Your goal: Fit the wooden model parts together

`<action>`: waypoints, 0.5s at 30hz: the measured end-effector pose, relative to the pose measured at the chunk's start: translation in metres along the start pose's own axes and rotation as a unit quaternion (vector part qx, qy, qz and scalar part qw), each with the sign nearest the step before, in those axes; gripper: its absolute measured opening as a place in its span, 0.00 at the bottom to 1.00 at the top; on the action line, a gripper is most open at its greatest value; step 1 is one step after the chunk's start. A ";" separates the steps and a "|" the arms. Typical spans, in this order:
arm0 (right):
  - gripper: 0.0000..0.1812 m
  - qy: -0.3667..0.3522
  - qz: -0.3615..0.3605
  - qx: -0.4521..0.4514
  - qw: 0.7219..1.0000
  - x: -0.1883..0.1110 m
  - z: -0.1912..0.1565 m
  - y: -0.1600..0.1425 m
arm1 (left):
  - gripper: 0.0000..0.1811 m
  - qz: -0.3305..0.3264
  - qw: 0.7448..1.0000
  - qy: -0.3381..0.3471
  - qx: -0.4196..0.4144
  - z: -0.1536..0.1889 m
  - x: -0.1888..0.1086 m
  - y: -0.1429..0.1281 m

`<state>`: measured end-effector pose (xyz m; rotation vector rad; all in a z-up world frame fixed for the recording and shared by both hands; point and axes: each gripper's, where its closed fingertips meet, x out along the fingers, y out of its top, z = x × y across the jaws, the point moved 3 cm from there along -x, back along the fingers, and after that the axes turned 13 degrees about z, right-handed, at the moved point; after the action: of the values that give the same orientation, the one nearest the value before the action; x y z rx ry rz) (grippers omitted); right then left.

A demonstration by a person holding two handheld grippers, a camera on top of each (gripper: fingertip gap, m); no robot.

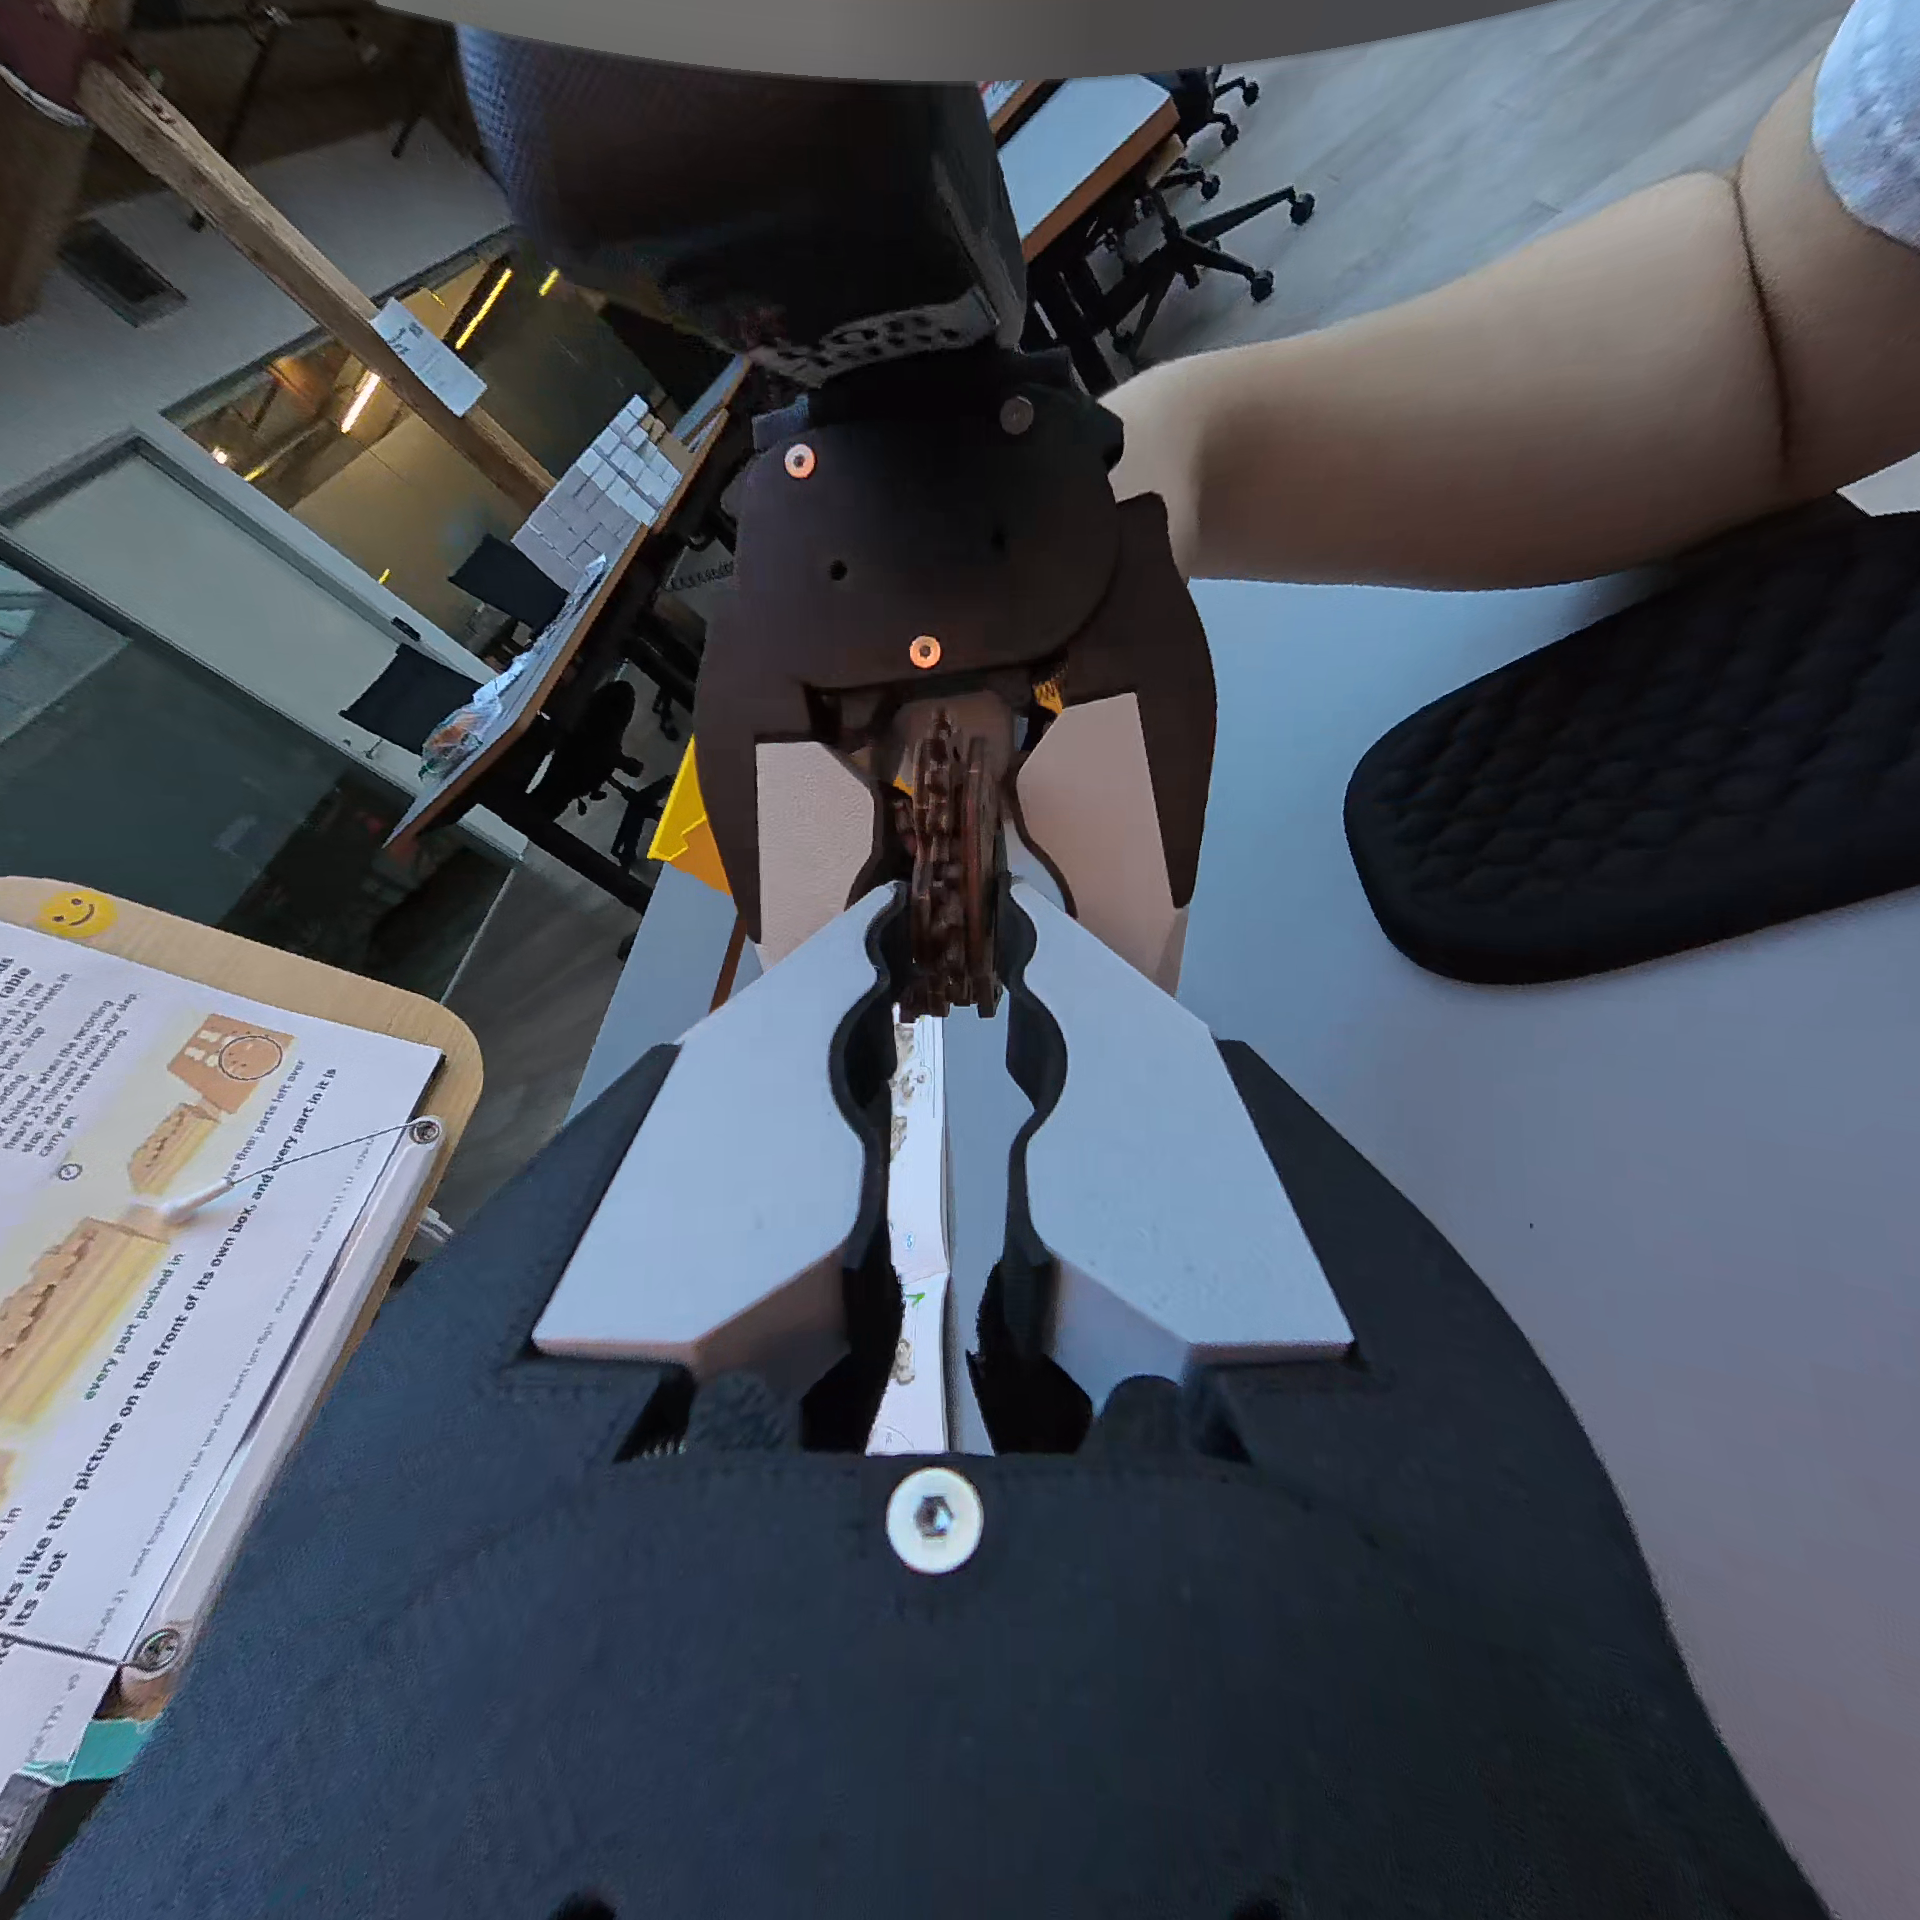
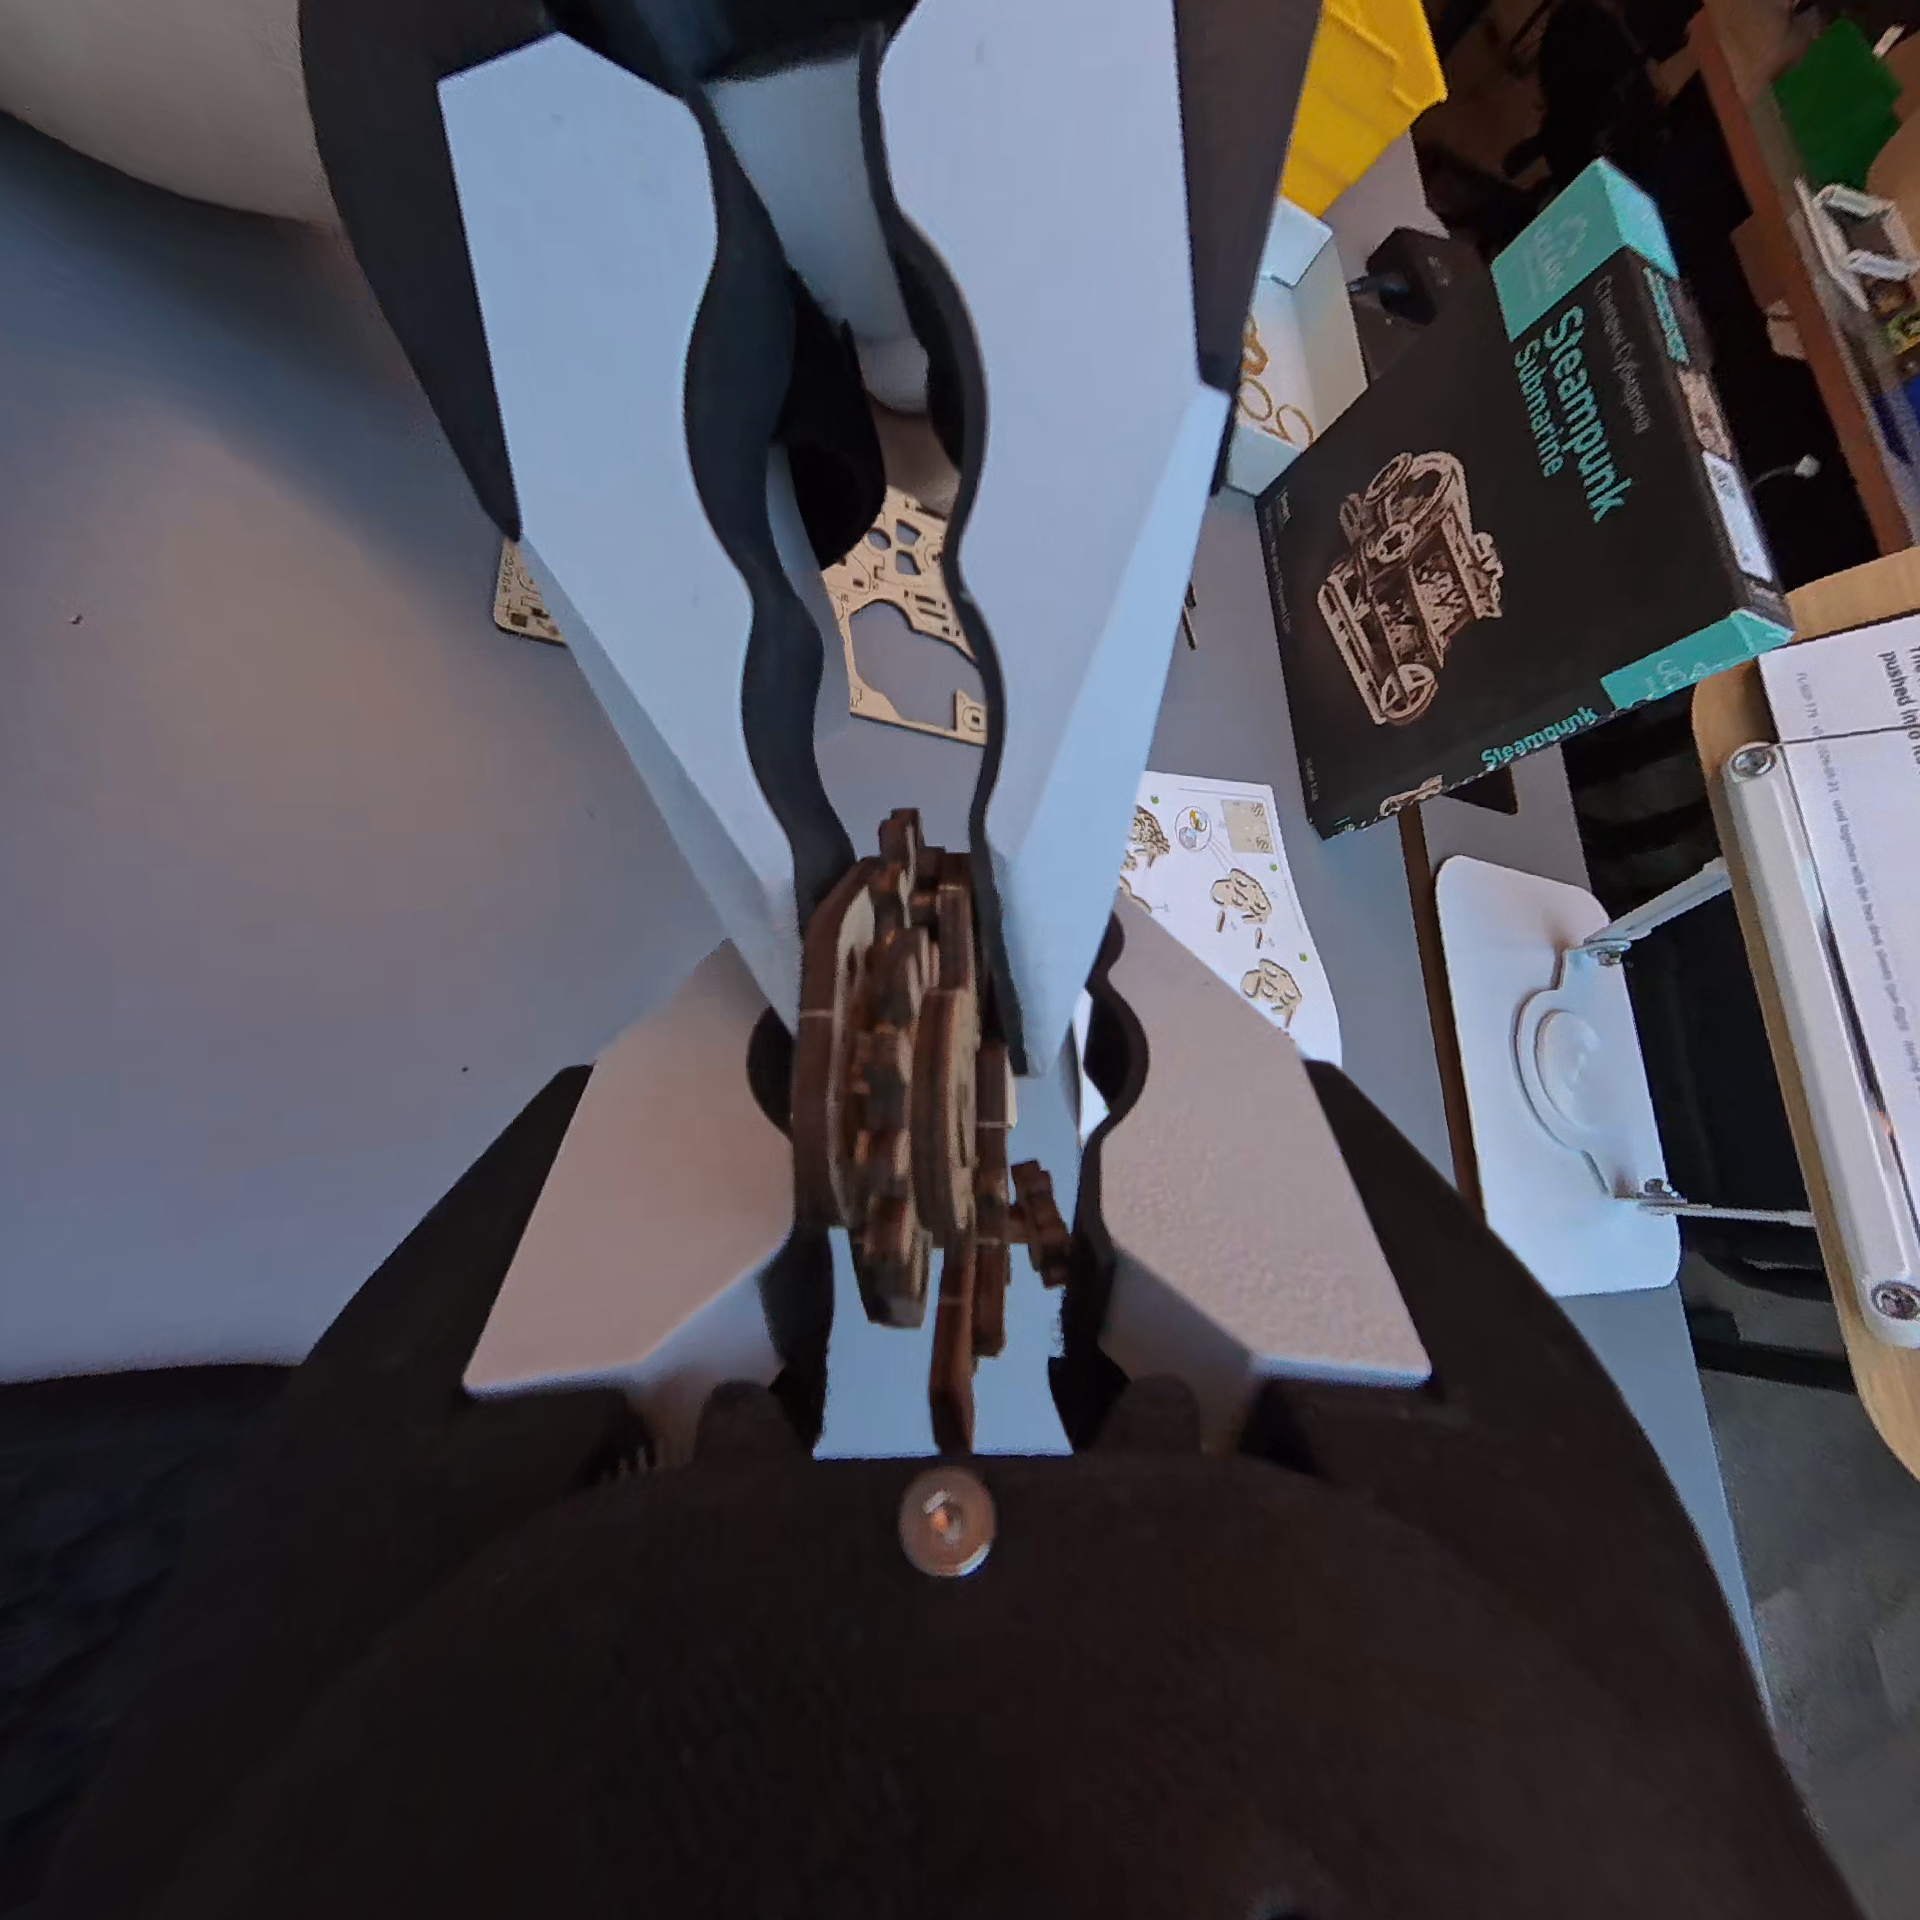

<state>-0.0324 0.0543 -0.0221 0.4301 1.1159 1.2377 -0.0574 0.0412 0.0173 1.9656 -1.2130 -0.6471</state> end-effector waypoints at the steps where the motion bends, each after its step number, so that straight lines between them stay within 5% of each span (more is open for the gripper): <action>1: 0.27 0.001 0.010 -0.005 1.000 -0.001 0.000 0.003 | 0.07 0.009 1.000 0.001 -0.002 0.000 0.000 0.002; 15: 0.26 -0.030 0.060 -0.076 0.995 -0.005 0.002 0.018 | 0.07 0.047 0.999 -0.001 0.002 0.003 -0.001 0.010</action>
<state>-0.0394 0.0568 -0.0050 0.4204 0.9487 1.3965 -0.0656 0.0384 0.0238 1.8998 -1.3004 -0.5997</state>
